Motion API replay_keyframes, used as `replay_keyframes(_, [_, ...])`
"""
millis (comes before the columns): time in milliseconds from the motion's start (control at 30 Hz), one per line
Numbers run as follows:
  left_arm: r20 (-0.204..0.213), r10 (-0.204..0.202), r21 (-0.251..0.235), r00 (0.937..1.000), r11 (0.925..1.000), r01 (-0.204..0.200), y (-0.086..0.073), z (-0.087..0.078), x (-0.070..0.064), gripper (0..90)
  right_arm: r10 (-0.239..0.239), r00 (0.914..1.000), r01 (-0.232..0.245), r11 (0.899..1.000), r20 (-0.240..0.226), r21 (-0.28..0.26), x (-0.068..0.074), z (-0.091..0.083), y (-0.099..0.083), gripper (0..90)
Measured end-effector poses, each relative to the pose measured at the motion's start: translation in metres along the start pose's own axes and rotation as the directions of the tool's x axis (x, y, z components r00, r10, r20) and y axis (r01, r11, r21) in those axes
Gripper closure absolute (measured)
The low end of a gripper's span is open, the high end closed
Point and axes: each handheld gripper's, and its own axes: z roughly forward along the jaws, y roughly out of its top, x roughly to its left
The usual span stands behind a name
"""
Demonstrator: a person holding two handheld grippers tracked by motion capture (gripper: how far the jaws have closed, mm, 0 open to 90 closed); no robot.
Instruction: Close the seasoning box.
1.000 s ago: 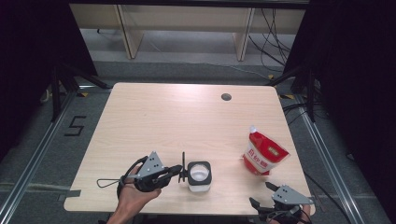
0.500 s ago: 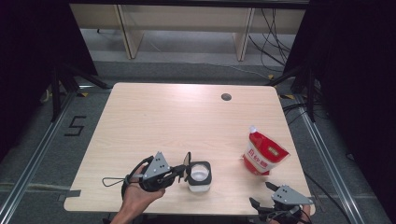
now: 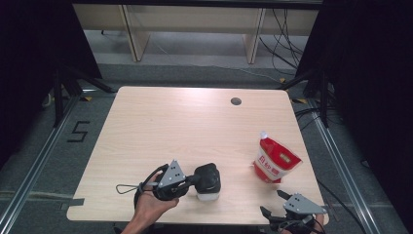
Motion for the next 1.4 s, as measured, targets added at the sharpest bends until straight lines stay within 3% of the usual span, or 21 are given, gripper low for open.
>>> replay_keyframes(200, [0.023, -0.001, -0.001, 0.9997, 1.0000, 0.001, 0.001, 0.008, -0.005, 88.8, -0.002, 1.0000, 0.002, 1.000, -0.001, -0.001, 0.000, 0.000, 0.000, 21.8])
replay_keyframes(233, [0.022, 0.005, 0.005, 0.9997, 1.0000, -0.005, 0.002, 0.008, -0.006, 88.5, -0.033, 0.9995, 0.033, 0.999, -0.001, -0.012, -0.002, 0.001, 0.000, 21.8])
replay_keyframes(300, [0.024, -0.006, 0.009, 0.9997, 0.9999, 0.006, 0.003, 0.007, -0.007, 86.1, -0.031, 0.9995, 0.031, 0.999, -0.001, -0.013, -0.002, 0.001, 0.000, 21.8])
replay_keyframes(467, [0.037, -0.038, -0.019, 0.9986, 0.9991, 0.038, 0.004, 0.000, -0.003, 74.6, -0.025, 0.9997, 0.025, 1.000, -0.004, -0.014, -0.002, 0.000, 0.000, 21.8])
replay_keyframes(500, [0.031, -0.048, -0.017, 0.9984, 0.9987, 0.049, 0.004, -0.002, -0.003, 71.2, -0.047, 0.9989, 0.047, 0.999, 0.009, -0.023, -0.003, 0.001, 0.001, 21.8])
replay_keyframes(600, [0.046, -0.057, -0.031, 0.9973, 0.9978, 0.058, 0.002, -0.007, 0.000, 64.4, -0.031, 0.9995, 0.031, 0.999, -0.002, -0.012, -0.002, 0.001, 0.000, 21.8])
replay_keyframes(700, [0.053, -0.097, -0.040, 0.9939, 0.9943, 0.099, 0.000, -0.013, 0.001, 57.4, -0.039, 0.9992, 0.039, 0.999, 0.008, -0.026, -0.003, 0.000, 0.001, 21.8])
replay_keyframes(767, [0.054, -0.085, -0.044, 0.9950, 0.9953, 0.087, -0.002, -0.016, 0.003, 52.6, -0.035, 0.9994, 0.035, 0.999, 0.002, -0.025, -0.002, 0.001, 0.001, 21.7])
replay_keyframes(967, [0.017, -0.111, -0.013, 0.9937, 0.9937, 0.111, -0.018, -0.031, 0.013, 35.7, -0.047, 0.9989, 0.047, 0.999, 0.008, -0.027, -0.003, 0.000, 0.001, 21.7])
replay_keyframes(1033, [-0.004, -0.118, -0.005, 0.9931, 0.9931, 0.118, -0.026, -0.034, 0.016, 34.4, -0.039, 0.9992, 0.039, 0.999, -0.007, -0.021, -0.002, 0.001, 0.001, 21.7])
replay_keyframes(1067, [-0.007, -0.116, 0.000, 0.9932, 0.9932, 0.116, -0.029, -0.035, 0.018, 33.8, -0.047, 0.9989, 0.047, 0.999, 0.009, -0.028, -0.003, 0.001, 0.001, 21.7])
replay_keyframes(1100, [-0.023, -0.145, -0.007, 0.9892, 0.9895, 0.144, -0.033, -0.035, 0.017, 33.0, -0.049, 0.9988, 0.049, 0.998, 0.008, -0.026, -0.003, 0.001, 0.001, 21.7])
replay_keyframes(1233, [-0.016, -0.141, 0.017, 0.9899, 0.9898, 0.142, -0.047, -0.040, 0.022, 34.6, -0.049, 0.9988, 0.049, 0.998, -0.001, -0.030, -0.003, 0.001, 0.001, 21.7])
replay_keyframes(1267, [-0.019, -0.172, 0.016, 0.9850, 0.9849, 0.172, -0.050, -0.040, 0.020, 34.2, -0.048, 0.9988, 0.048, 0.998, -0.001, -0.030, -0.003, 0.001, 0.001, 21.8])
replay_keyframes(1367, [-0.029, -0.151, 0.033, 0.9881, 0.9878, 0.152, -0.057, -0.043, 0.022, 30.9, -0.046, 0.9989, 0.046, 0.999, -0.005, -0.028, -0.002, 0.001, 0.001, 21.7])
replay_keyframes(1400, [-0.029, -0.166, 0.034, 0.9857, 0.9854, 0.167, -0.059, -0.043, 0.021, 30.0, -0.046, 0.9989, 0.046, 0.999, -0.006, -0.028, -0.002, 0.001, 0.001, 21.7])
